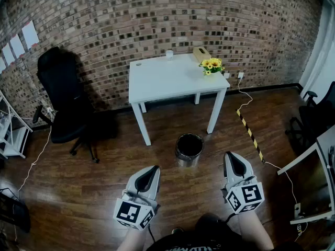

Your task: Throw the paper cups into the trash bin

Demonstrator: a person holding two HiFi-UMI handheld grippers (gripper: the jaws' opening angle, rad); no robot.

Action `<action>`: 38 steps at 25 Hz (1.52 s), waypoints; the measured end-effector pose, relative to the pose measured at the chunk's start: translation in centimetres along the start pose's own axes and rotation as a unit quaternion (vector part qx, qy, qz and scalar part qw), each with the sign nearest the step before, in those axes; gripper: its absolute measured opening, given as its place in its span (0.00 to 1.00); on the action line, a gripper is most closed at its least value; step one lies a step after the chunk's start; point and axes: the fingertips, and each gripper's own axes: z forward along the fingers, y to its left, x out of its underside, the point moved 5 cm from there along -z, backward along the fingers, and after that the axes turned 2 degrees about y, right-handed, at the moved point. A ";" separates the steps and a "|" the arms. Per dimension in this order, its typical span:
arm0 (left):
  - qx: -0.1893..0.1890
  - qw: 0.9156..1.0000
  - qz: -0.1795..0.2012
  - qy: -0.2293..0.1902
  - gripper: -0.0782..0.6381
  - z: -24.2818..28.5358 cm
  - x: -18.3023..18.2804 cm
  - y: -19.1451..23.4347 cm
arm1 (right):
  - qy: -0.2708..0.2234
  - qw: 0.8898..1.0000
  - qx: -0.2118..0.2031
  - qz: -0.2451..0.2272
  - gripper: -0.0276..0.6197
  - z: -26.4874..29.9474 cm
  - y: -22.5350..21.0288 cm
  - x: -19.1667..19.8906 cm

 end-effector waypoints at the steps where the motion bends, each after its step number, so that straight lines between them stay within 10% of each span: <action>1: -0.004 1.000 -0.001 0.002 0.12 0.3 0.2 0.4 | 0.003 1.000 -0.001 0.000 0.05 0.5 -0.2 0.2; 22: -0.113 0.992 0.018 0.046 0.12 26.2 2.1 10.6 | -0.012 0.996 -0.082 0.030 0.05 29.9 -18.1 1.9; 38: -0.112 0.993 0.025 0.037 0.12 36.4 0.1 14.4 | -0.024 0.987 -0.148 0.049 0.05 40.0 -19.5 1.5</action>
